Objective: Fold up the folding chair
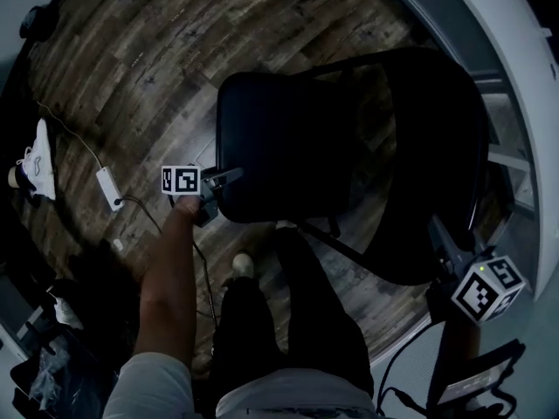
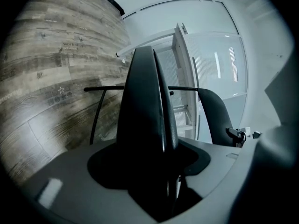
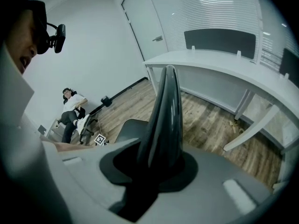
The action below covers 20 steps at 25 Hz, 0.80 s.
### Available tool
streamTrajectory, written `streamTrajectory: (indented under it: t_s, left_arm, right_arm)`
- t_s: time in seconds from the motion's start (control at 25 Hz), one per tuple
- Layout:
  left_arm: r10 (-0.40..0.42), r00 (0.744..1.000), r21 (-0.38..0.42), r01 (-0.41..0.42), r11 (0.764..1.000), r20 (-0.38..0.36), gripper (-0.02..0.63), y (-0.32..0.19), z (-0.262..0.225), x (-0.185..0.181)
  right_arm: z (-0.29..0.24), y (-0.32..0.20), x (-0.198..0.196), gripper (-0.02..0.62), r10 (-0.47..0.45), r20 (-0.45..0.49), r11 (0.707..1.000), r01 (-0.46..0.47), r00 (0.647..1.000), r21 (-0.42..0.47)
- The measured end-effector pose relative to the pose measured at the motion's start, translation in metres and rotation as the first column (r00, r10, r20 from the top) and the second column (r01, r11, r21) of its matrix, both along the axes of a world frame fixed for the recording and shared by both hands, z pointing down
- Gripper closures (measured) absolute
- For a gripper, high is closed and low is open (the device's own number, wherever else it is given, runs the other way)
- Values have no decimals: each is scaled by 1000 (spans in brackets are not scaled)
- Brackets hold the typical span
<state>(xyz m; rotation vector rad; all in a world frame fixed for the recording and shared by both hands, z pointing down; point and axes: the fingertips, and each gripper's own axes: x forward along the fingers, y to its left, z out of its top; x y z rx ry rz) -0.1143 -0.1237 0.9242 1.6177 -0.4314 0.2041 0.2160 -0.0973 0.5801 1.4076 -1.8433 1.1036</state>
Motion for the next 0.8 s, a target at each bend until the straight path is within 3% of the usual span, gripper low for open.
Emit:
streamTrajectory:
  t_s: [0.32,0.8]
  left_arm:
    - [1,1000,-6,-1,1000,15,369,4,-49,32]
    - [17,993,-36,-12,999,116,397,27,-104,78]
  right_arm:
    - [-25,-3,0,503,-18,-58,1000,18,998,2]
    - [-51,4,-1,504,-72,-129,997,71,989,-11]
